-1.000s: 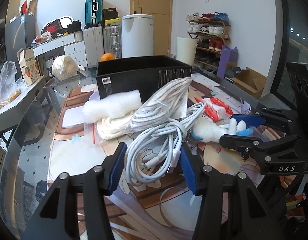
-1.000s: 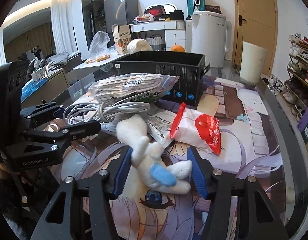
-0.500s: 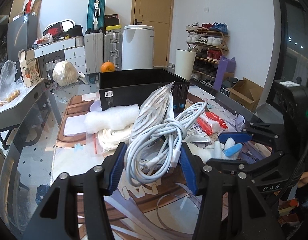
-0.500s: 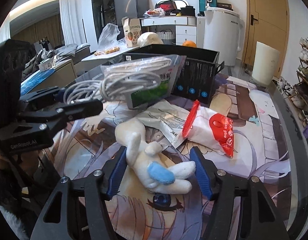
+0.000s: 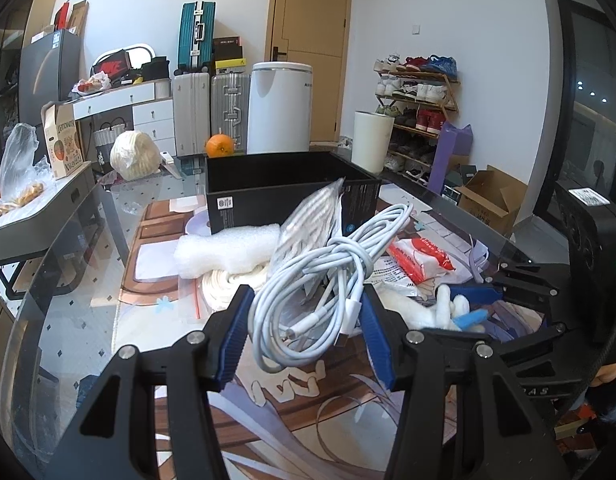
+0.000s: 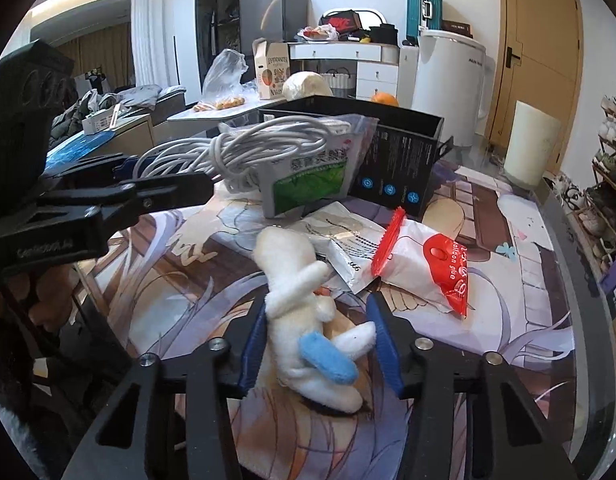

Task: Organize soft objects
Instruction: 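Lift the white plush toy with the right gripper toward the black box, then lower the plush toy into the black box and open the right gripper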

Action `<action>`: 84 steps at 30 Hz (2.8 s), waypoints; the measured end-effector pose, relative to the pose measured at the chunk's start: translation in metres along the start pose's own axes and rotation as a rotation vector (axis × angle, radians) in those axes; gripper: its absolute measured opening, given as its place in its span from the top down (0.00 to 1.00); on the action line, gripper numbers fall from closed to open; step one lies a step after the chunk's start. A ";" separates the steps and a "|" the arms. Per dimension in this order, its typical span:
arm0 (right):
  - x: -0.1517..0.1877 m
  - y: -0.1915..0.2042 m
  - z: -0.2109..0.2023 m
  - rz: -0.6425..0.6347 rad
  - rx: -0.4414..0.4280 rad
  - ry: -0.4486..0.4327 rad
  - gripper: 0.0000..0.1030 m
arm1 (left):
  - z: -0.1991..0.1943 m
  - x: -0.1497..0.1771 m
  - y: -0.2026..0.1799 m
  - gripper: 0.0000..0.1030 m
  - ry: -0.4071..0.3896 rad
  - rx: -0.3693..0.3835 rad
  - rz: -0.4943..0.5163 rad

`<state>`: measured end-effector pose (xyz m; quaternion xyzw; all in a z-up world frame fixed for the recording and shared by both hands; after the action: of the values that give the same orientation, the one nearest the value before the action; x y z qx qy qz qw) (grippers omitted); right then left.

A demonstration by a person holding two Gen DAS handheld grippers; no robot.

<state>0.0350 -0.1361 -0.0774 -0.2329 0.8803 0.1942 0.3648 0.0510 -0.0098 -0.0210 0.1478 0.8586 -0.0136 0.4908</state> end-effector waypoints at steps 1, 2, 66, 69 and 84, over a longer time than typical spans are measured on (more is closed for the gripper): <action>0.001 0.002 -0.002 -0.015 -0.004 -0.001 0.54 | -0.001 -0.001 0.000 0.50 -0.004 0.001 0.000; 0.002 0.004 -0.003 -0.027 -0.006 0.000 0.54 | -0.001 -0.003 0.000 0.50 -0.008 0.003 0.001; -0.178 -0.049 0.018 -0.005 0.087 -0.192 0.55 | 0.075 -0.092 0.075 0.49 0.014 -0.137 0.026; -0.183 -0.052 0.027 -0.005 0.091 -0.181 0.55 | 0.083 -0.093 0.080 0.49 0.035 -0.136 0.027; -0.201 -0.054 0.063 -0.090 0.077 -0.123 0.55 | 0.121 -0.092 0.085 0.49 0.111 -0.095 0.070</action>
<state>0.2254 -0.0940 0.0193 -0.2457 0.8517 0.1578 0.4352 0.2191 0.0287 0.0041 0.1547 0.8783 0.0527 0.4493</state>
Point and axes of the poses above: each gripper's, at about its wrist camera, not at the fingertips, and z roughly the way its jaws point, y to its left, x to its underside, the point moved 6 cm from there along z, roughly the way its jaws point, and after that the axes turned 14 degrees about z, right-handed, at the moved point
